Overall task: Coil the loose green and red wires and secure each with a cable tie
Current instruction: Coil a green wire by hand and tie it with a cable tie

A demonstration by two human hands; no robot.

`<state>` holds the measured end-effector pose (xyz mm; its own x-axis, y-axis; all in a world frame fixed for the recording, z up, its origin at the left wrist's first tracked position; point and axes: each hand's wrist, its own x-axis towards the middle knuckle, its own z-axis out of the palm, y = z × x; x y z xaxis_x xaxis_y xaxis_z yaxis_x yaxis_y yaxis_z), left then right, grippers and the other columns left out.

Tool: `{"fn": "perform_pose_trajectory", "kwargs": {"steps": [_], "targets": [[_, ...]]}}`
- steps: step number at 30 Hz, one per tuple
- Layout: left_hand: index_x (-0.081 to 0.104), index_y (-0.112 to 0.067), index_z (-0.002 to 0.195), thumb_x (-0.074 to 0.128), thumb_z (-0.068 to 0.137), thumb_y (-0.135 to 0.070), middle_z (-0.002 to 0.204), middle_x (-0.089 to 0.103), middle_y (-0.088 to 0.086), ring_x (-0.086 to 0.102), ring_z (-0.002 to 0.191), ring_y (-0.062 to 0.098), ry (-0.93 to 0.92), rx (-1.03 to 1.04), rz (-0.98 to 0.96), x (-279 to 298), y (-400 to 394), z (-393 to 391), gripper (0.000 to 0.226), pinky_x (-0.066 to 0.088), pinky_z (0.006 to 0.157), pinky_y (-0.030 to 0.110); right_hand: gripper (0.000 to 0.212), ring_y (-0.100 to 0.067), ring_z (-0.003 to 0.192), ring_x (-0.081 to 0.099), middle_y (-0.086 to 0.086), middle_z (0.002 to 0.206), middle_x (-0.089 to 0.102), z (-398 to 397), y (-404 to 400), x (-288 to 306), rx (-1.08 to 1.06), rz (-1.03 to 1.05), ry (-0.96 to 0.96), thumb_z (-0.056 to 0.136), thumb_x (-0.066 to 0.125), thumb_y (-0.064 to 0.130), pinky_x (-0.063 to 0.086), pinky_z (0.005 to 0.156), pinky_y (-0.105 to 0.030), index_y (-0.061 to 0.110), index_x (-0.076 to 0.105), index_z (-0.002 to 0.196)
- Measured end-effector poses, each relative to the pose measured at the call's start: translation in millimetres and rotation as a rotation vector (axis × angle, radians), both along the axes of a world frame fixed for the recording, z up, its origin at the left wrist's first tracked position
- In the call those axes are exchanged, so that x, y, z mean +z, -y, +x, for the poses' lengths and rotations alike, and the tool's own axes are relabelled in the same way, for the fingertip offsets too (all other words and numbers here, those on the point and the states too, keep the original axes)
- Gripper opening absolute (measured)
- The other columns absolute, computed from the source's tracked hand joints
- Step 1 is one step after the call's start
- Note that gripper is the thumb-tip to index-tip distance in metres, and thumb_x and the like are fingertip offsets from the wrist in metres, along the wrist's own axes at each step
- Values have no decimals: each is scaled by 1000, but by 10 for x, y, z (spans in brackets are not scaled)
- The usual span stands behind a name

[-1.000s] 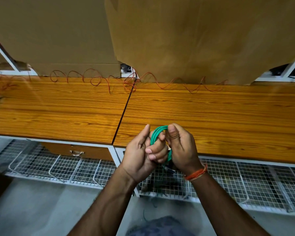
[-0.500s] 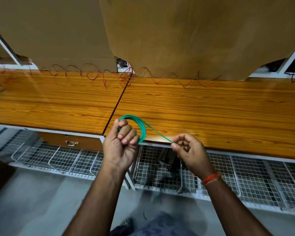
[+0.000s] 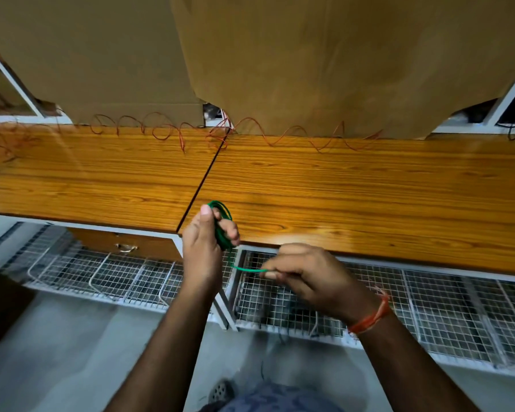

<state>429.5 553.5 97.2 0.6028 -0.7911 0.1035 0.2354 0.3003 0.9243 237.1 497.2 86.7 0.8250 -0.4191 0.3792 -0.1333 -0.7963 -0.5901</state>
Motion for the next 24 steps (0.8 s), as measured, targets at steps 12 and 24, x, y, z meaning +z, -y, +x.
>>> {"fn": "perform_pose_trajectory", "kwargs": {"steps": [12, 24], "targets": [[49, -11, 81, 34, 101, -50, 52, 29, -7, 19, 45, 7, -8, -350, 89, -129, -245, -50, 46, 13, 48, 25, 7, -13, 92, 62, 3, 93, 66, 513, 191, 388, -200, -2, 314, 95, 69, 13, 46, 78, -24, 11, 74, 100], [51, -14, 80, 41, 105, -34, 47, 31, -11, 26, 37, 3, -444, -569, -76, -35, -193, 431, 33, 28, 43, 20, 25, -20, 93, 57, 0, 97, 61, 1176, 77, -61, -329, 78, 235, 106, 46, 28, 47, 82, -41, 11, 64, 103]]}}
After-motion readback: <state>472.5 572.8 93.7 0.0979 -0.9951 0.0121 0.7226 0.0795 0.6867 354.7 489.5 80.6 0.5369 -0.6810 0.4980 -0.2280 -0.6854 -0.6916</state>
